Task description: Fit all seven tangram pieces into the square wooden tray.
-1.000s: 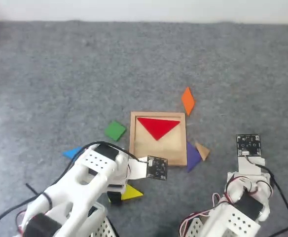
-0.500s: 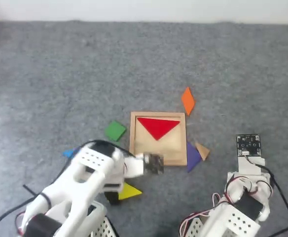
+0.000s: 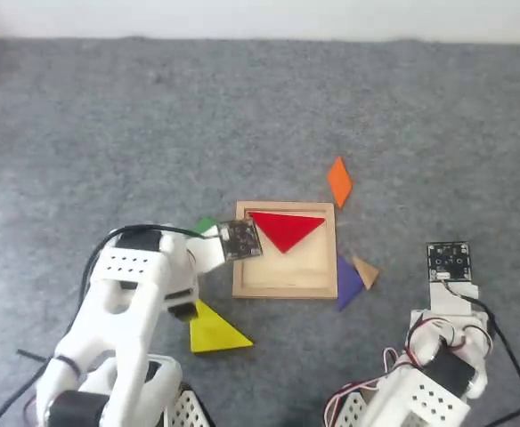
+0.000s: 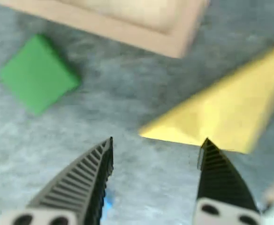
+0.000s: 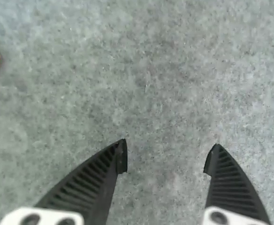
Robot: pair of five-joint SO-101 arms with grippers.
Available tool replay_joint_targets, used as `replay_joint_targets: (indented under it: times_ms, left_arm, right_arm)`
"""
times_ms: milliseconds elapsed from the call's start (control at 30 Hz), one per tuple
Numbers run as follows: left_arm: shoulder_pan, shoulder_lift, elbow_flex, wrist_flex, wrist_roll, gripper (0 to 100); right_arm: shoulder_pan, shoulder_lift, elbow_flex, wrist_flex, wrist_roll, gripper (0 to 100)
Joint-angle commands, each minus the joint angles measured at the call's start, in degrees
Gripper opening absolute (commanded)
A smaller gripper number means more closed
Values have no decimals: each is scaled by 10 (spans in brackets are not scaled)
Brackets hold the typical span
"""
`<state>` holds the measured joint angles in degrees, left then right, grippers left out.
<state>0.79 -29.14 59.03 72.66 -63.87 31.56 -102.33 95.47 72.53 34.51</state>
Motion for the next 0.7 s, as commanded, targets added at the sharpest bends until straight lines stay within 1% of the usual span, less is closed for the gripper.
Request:
replay_joint_targets:
  times_ms: [0, 100, 167, 300, 367, 433, 533, 667]
  left_arm:
    - [25, -73, -19, 101, -9, 277]
    - [56, -136, 18, 97, -5, 277]
    - [91, -167, 61, 85, -1, 277]
    - [168, -194, 146, 18, 65, 277]
    - [191, -193, 161, -4, 83, 277]
    - [200, -193, 165, -15, 91, 277]
    - [192, -193, 167, -37, 99, 277]
    - [155, -193, 184, -93, 98, 277]
  right_arm:
    - [-4, 1, 11, 1, 3, 281]
    - [-4, 1, 11, 1, 3, 281]
    - [-4, 1, 11, 1, 3, 281]
    - [-4, 1, 11, 1, 3, 281]
    - [-4, 1, 11, 1, 3, 281]
    - [-4, 1, 11, 1, 3, 281]
    - [-4, 1, 11, 2, 3, 281]
    - [-4, 1, 11, 2, 3, 281]
